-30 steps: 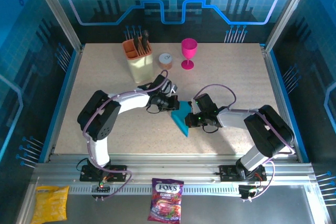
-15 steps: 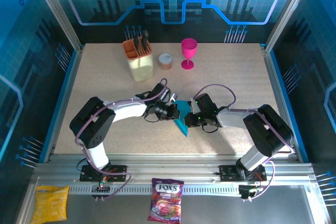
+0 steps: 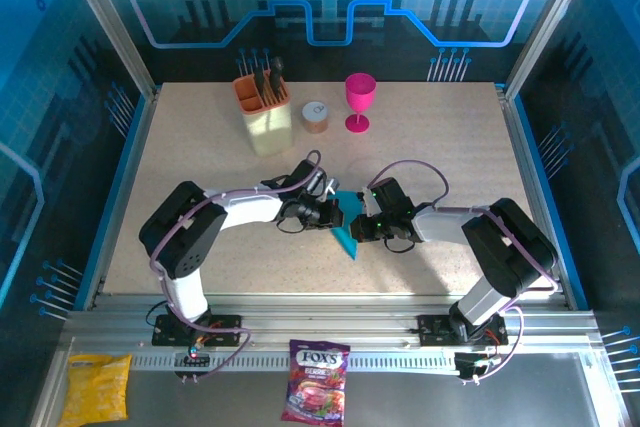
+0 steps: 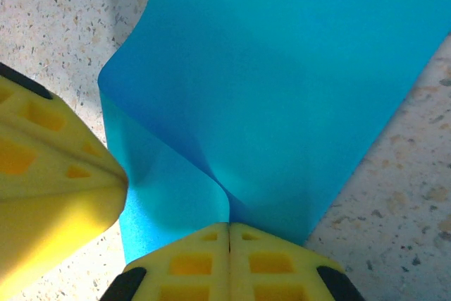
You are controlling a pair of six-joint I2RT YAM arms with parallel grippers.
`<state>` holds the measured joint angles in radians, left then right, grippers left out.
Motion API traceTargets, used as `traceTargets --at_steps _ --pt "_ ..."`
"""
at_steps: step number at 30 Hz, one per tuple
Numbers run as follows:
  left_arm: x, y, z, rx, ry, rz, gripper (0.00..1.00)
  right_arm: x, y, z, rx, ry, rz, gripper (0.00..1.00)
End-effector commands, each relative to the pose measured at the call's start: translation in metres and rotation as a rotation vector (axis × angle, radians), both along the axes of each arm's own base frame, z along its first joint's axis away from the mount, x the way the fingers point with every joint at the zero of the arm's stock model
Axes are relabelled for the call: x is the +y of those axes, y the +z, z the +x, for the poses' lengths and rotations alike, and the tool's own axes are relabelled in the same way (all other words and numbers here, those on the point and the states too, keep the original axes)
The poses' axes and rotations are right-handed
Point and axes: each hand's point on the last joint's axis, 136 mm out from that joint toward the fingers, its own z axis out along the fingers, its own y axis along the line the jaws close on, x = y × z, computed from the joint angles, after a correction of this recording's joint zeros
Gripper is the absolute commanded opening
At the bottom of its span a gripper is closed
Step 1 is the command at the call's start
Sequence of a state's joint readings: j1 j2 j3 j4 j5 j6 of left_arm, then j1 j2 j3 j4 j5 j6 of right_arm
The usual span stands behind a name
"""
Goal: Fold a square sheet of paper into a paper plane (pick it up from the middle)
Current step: Third fold the triangle at the center of the table.
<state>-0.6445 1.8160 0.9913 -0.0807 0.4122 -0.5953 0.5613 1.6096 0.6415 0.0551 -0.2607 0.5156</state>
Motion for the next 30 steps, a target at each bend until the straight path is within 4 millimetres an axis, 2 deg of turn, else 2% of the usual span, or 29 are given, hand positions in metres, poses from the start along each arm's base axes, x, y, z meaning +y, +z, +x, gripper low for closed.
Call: traceTargets --at_steps 1,20,30 --pt "0.003 -0.008 0.002 -0.017 -0.011 0.025 0.0 -0.023 -0.031 -0.019 0.106 -0.022 -0.104 0.0" --pt "0.013 -0.032 0.005 -0.009 0.003 0.069 0.0 -0.02 -0.029 -0.017 0.107 -0.023 -0.091 0.0" --pt "0.016 -0.041 0.004 0.0 0.003 0.088 0.0 -0.015 -0.007 -0.01 0.072 -0.021 -0.064 0.0"
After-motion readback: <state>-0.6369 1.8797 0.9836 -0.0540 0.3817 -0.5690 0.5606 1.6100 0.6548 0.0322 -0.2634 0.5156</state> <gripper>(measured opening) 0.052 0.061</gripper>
